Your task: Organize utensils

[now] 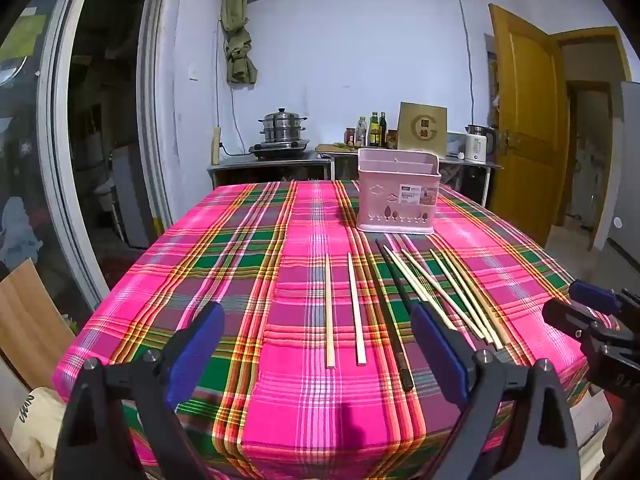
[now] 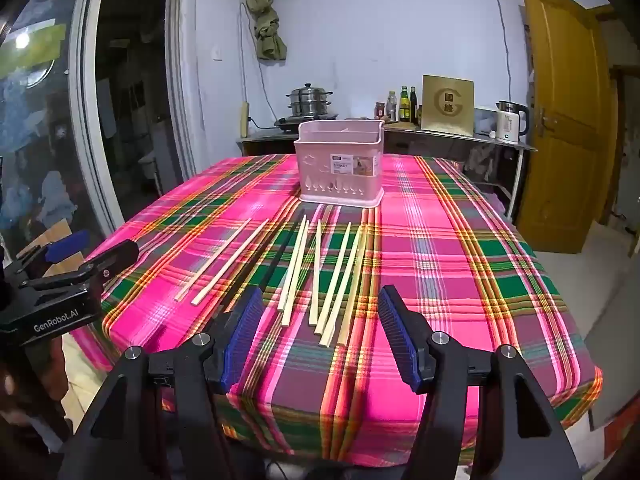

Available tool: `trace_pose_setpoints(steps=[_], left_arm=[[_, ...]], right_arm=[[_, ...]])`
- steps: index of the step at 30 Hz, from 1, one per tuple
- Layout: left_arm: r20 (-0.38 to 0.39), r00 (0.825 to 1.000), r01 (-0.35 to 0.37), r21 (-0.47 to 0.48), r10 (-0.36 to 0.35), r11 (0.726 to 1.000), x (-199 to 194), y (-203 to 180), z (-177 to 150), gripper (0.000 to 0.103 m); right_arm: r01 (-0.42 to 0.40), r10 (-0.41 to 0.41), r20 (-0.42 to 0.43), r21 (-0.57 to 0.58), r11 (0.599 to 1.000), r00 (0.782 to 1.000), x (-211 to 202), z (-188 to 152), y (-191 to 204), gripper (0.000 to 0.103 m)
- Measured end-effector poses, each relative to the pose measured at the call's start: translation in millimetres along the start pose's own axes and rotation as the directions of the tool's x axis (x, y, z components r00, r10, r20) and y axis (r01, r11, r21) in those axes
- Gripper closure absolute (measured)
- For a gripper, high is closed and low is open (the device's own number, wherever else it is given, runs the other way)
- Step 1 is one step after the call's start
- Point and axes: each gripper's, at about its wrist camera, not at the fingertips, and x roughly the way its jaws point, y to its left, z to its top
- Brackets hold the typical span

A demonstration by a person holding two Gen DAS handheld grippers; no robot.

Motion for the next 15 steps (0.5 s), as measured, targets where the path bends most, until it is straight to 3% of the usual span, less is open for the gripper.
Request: trace_pose_setpoints(steps=[15], left_arm=[[-0.007, 1.000, -0.001, 0.006, 0.001, 1.000, 0.3, -0.2, 0.5, 0.007]], right_arm=[[0.003, -0.003, 0.007, -0.003, 1.000, 1.000, -1.3, 0.1, 0.9, 0.042]])
